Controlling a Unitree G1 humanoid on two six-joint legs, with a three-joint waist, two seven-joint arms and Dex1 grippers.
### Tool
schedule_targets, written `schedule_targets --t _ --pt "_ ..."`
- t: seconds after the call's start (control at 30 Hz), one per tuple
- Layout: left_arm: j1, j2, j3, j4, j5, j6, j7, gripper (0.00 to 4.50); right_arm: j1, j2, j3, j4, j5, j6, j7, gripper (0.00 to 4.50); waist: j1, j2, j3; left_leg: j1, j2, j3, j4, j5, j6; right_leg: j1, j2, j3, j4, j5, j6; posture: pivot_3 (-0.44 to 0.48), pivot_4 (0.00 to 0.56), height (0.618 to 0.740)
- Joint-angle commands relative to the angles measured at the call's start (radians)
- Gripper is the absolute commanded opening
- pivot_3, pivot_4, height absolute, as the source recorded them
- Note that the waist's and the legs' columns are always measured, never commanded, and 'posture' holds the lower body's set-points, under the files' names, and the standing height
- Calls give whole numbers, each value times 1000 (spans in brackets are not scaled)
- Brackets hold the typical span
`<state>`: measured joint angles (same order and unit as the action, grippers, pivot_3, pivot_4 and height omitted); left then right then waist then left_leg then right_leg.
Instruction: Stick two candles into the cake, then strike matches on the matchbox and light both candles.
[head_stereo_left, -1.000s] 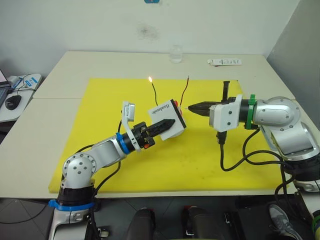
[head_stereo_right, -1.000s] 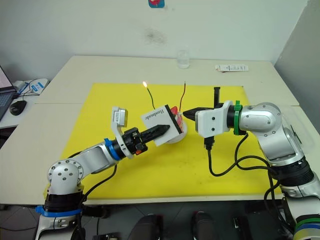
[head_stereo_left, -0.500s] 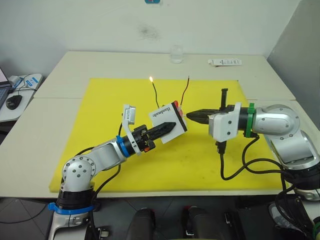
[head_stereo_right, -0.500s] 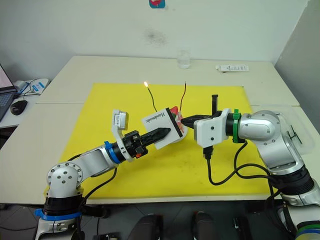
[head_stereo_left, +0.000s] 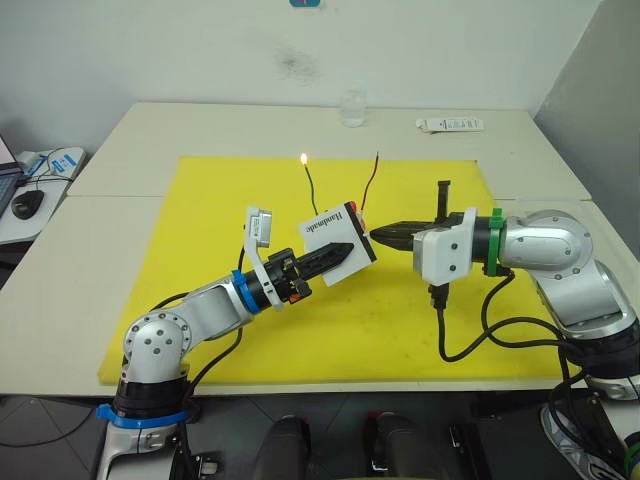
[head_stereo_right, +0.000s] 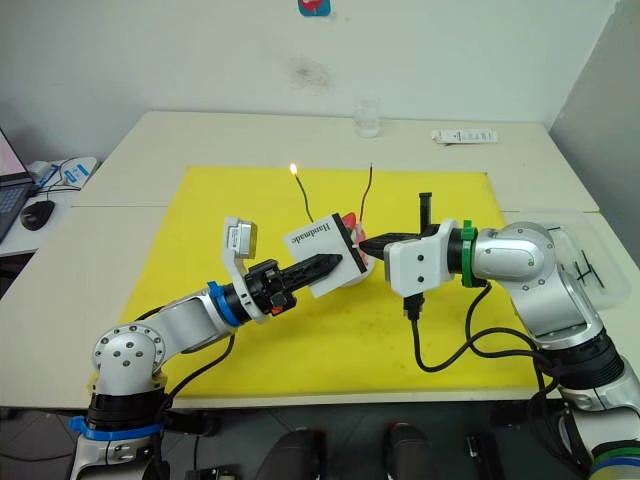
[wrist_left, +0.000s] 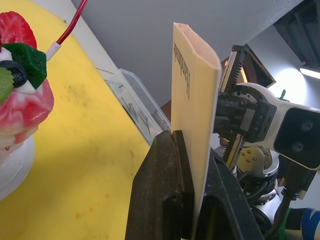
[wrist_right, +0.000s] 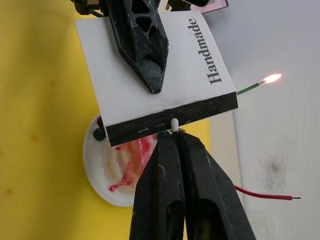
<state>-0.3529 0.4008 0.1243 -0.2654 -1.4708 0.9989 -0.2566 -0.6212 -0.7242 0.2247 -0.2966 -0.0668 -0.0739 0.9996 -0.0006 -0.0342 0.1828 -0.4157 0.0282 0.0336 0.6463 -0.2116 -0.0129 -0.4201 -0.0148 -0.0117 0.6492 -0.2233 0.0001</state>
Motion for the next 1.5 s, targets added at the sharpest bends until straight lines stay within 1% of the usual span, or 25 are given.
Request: schedule_targets --t 0.03,0.17,0.23,0.27,0.33,0.37,0.4,0.43,0.47,0.5,0.53,0.57,0.63,0.67,0.7,0.73,0.8,0.97,1.03,1.07,1.13,1.3,1.5 --pt "-13 2 12 -34 -27 -4 -19 0 -29 9 11 -3 -11 -15 0 25 0 0 0 0 0 0 0 0 0 0 0 0 0 0 0 0 150 740" --pt "-23 -1 10 -26 -24 -7 -19 0 -50 24 36 18 -18 -43 11 25 0 0 0 0 0 0 0 0 0 0 0 0 0 0 0 0 150 740" --pt "-29 -3 11 -23 -22 -7 -19 0 -57 24 58 28 -22 -74 35 25 0 0 0 0 0 0 0 0 0 0 0 0 0 0 0 0 150 740" --pt "-34 -6 12 -20 -17 -12 -21 0 -41 5 80 19 -20 -87 73 25 0 0 0 0 0 0 0 0 0 0 0 0 0 0 0 0 150 740" --pt "-48 -10 18 -11 -15 -18 -21 0 51 -97 109 -62 53 -72 217 25 7 0 0 0 0 0 0 0 0 0 0 0 0 0 0 0 150 740" --pt "-59 -9 23 -4 -12 -22 -26 0 137 -212 91 -144 135 -18 321 25 16 -1 -1 -1 -1 -1 0 0 0 0 0 -1 -1 0 0 0 150 740" --pt "-70 -7 29 7 -10 -25 -31 0 233 -352 42 -205 206 -7 426 25 25 -1 -1 -1 -1 -1 0 0 0 1 0 -2 -2 -1 0 0 150 740" --pt "-85 -1 36 23 -1 -29 -42 0 331 -463 -81 -243 302 54 512 25 43 1 1 -2 -1 -3 -1 0 0 1 0 -4 -3 -1 0 0 150 740" --pt "-96 5 41 37 9 -31 -52 0 382 -537 -186 -252 391 124 560 25 42 4 2 -6 -4 -4 0 0 0 0 -2 -7 -4 -3 2 0 150 740" --pt "-102 8 45 46 16 -31 -59 0 390 -575 -247 -238 449 172 563 25 37 5 2 -4 -6 1 -1 -1 1 0 -5 -4 -3 -4 3 0 150 740" --pt "-101 8 46 44 16 -29 -61 0 327 -569 -261 -193 474 208 530 25 19 6 2 -3 -5 4 1 -2 3 0 -7 0 -2 -4 3 0 150 740" --pt "-92 5 42 28 5 -22 -60 0 215 -538 -241 -136 495 288 475 25 -3 5 2 0 -4 8 0 -2 3 0 -7 2 -2 -2 4 0 150 740" --pt "-60 -2 25 -15 -16 -4 -57 0 0 -433 -192 -7 440 307 389 25 -28 -3 6 8 0 11 1 -2 3 4 -7 0 -5 2 -4 0 150 740" --pt "-49 -5 16 -28 -16 1 -57 0 -65 -395 -178 25 431 342 365 25 -29 -5 7 17 0 10 0 -2 3 11 -7 -1 -5 2 -5 0 150 740" --pt "-40 -6 8 -37 -14 5 -59 0 -105 -366 -167 44 412 342 349 25 -32 -9 9 20 -1 5 0 -2 3 13 -8 -1 -5 2 -5 0 150 740" --pt "-33 -7 2 -43 -12 5 -59 0 -128 -346 -161 49 411 363 337 25 -29 -10 9 21 -1 1 -1 -2 2 14 -6 -3 -5 2 -6 0 150 740" --pt "-29 -8 -2 -48 -16 2 -53 0 -146 -316 -158 47 400 374 314 25 -25 -11 10 20 -1 -4 -1 -2 2 13 -4 -7 -4 1 -7 0 150 740" --pt "-22 -7 -4 -62 -23 1 -40 0 -149 -257 -159 17 382 399 248 25 -11 -9 10 15 0 1 -1 0 0 12 -4 -4 -1 1 -8 0 150 740" --pt "-20 -5 -3 -63 -25 2 -37 0 -150 -242 -156 17 374 398 231 25 -6 -9 10 14 0 4 -1 0 0 12 -5 -2 -3 0 -5 0 150 740" --pt "-18 0 0 -63 -30 4 -36 0 -155 -227 -156 24 361 396 208 25 -4 -9 10 13 -1 5 -1 -1 0 11 -6 -1 -4 1 -1 0 150 740" --pt "-13 11 7 -65 -36 9 -34 0 -163 -200 -154 36 340 398 170 25 -3 -9 10 11 -1 5 -1 -2 0 10 -6 0 -4 0 1 0 150 740" --pt "-5 36 27 -72 -62 4 -20 0 -163 -133 -145 61 296 394 85 25 -1 -9 10 7 0 3 -2 -2 0 5 -5 -2 -2 -2 0 0 150 740" --pt "28 57 40 -116 -106 -7 7 0 -163 -74 -139 114 245 396 3 25 -2 -9 10 7 0 3 -1 -2 0 4 -5 -2 -1 -1 0 0 150 740"
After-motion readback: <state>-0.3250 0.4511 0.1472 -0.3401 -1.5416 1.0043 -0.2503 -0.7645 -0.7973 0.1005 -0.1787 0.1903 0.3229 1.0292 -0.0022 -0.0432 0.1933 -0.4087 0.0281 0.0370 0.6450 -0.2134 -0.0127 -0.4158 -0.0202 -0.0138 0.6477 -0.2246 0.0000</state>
